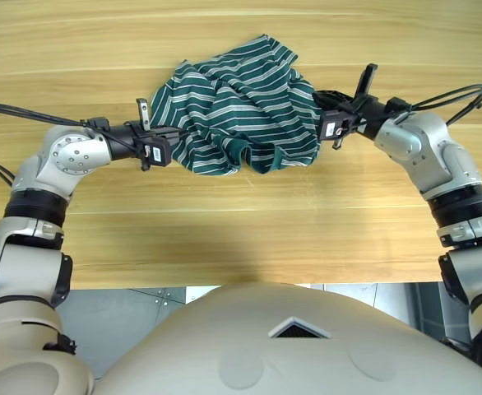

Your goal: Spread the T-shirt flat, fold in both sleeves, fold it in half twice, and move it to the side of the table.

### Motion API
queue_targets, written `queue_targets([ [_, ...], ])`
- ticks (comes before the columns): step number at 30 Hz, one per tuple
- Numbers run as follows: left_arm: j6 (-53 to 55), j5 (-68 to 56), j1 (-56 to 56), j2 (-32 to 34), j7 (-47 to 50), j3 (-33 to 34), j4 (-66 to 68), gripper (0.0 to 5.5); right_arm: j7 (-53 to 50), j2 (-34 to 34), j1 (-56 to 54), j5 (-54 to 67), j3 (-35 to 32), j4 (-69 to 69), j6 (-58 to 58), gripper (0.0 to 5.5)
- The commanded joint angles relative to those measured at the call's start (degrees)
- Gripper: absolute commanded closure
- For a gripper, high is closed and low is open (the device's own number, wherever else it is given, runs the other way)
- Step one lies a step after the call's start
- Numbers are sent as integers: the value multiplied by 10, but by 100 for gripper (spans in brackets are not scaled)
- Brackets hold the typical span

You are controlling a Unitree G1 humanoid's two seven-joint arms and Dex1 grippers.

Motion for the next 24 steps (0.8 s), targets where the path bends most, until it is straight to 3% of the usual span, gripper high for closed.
queue_targets([
  [1, -2, -2, 2, 4, -2, -3, -5, 549, 9, -1, 5, 1, 2, -2, 1, 550],
  [24, 0, -1, -1, 3, -4, -8, -5, 549, 15, -1, 4, -2, 7, 4, 3, 550],
])
